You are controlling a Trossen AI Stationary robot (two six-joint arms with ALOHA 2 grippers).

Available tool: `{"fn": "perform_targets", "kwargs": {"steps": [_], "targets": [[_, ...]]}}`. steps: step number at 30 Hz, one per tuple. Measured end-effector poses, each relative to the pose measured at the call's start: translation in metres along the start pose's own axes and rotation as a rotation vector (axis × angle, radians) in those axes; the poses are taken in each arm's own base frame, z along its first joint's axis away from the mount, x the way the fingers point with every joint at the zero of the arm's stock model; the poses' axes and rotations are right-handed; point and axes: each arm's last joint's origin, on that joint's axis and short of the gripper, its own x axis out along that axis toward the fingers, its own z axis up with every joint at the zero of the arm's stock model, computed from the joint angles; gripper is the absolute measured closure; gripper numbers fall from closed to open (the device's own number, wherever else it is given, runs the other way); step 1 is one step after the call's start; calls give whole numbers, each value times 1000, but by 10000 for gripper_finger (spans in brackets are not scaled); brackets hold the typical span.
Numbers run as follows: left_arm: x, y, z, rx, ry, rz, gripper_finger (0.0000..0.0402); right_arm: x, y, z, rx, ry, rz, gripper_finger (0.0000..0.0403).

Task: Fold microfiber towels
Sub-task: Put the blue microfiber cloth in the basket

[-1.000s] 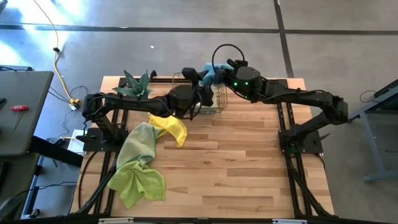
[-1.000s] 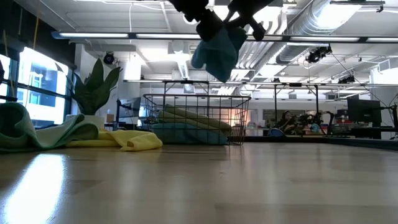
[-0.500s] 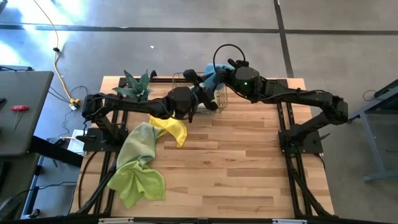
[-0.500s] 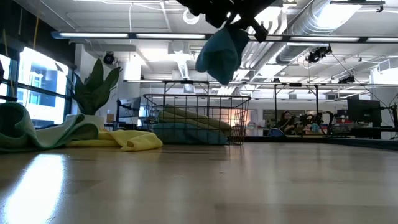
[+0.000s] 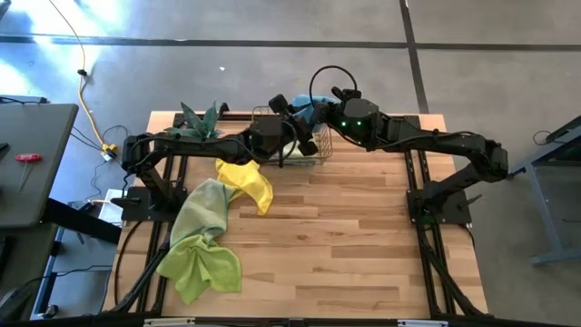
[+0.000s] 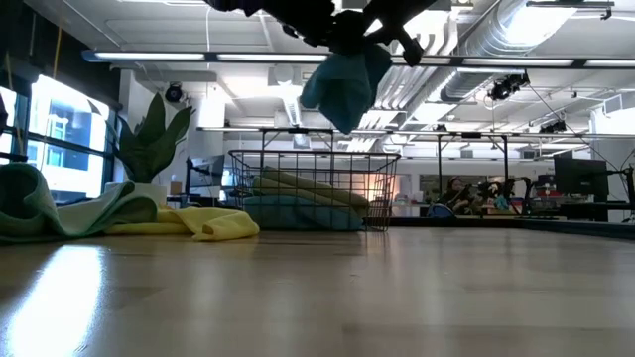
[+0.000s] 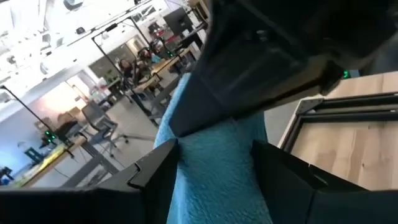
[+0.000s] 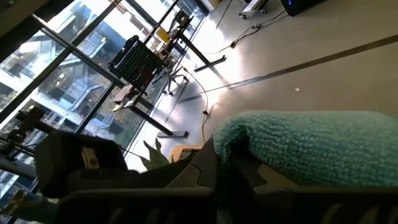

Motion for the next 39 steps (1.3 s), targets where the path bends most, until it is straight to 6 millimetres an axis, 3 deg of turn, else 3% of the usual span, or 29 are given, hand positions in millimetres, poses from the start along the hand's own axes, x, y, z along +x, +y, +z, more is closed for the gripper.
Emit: {"fn": "perform_targets", "kwargs": {"steps": [8, 23, 27, 34, 39], "targets": [[1, 2, -9, 17, 115, 92, 204, 0, 0, 0, -3, 1, 0, 402], [-11, -16, -11, -22, 182, 33, 213, 1, -2, 3, -28, -47, -39, 402], [-14, -19, -9, -19, 175, 22, 255, 1, -2, 3, -44, -47, -40, 402], [-14, -19, -9, 30, 175, 17, 388, 1, -4, 2, -86, -36, -52, 402], [-15, -19, -11, 93, 197, -1, 392, 1, -10, -3, -130, 21, -99, 402]]}}
